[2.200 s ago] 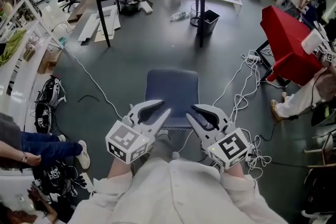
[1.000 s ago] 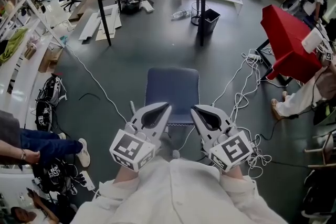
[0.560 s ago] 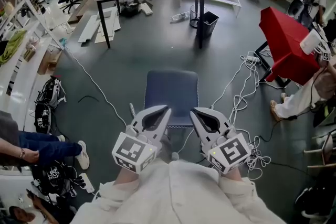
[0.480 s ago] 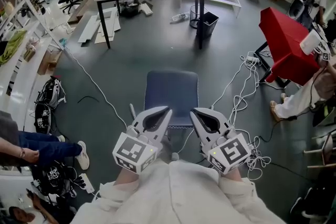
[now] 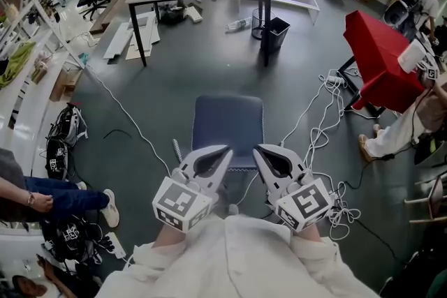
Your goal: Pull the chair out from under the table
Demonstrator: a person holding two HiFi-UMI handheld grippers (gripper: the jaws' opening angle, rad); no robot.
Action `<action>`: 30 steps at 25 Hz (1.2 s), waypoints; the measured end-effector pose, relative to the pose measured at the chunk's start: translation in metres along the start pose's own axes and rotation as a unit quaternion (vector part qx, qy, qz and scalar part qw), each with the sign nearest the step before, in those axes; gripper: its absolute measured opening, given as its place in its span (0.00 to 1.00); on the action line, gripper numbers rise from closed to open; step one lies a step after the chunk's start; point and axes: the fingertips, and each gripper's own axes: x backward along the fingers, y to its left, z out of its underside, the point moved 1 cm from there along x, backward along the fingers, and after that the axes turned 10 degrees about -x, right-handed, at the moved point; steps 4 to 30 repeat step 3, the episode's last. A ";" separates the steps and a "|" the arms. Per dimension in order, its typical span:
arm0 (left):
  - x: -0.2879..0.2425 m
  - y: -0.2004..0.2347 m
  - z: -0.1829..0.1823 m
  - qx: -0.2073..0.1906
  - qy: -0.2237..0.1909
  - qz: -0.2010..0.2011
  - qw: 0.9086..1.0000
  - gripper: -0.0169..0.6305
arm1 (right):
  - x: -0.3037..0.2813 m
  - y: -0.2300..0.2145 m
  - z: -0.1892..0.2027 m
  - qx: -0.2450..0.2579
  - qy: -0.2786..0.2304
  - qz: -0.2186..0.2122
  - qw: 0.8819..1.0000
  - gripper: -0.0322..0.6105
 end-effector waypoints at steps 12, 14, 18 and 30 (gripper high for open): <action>0.002 0.000 0.002 -0.001 0.002 0.002 1.000 0.05 | 0.000 0.001 -0.001 -0.008 -0.004 0.001 1.000 0.05; 0.002 0.000 0.002 -0.001 0.002 0.002 1.000 0.05 | 0.000 0.001 -0.001 -0.008 -0.004 0.001 1.000 0.05; 0.002 0.000 0.002 -0.001 0.002 0.002 1.000 0.05 | 0.000 0.001 -0.001 -0.008 -0.004 0.001 1.000 0.05; 0.002 0.000 0.002 -0.001 0.002 0.002 1.000 0.05 | 0.000 0.001 -0.001 -0.008 -0.004 0.001 1.000 0.05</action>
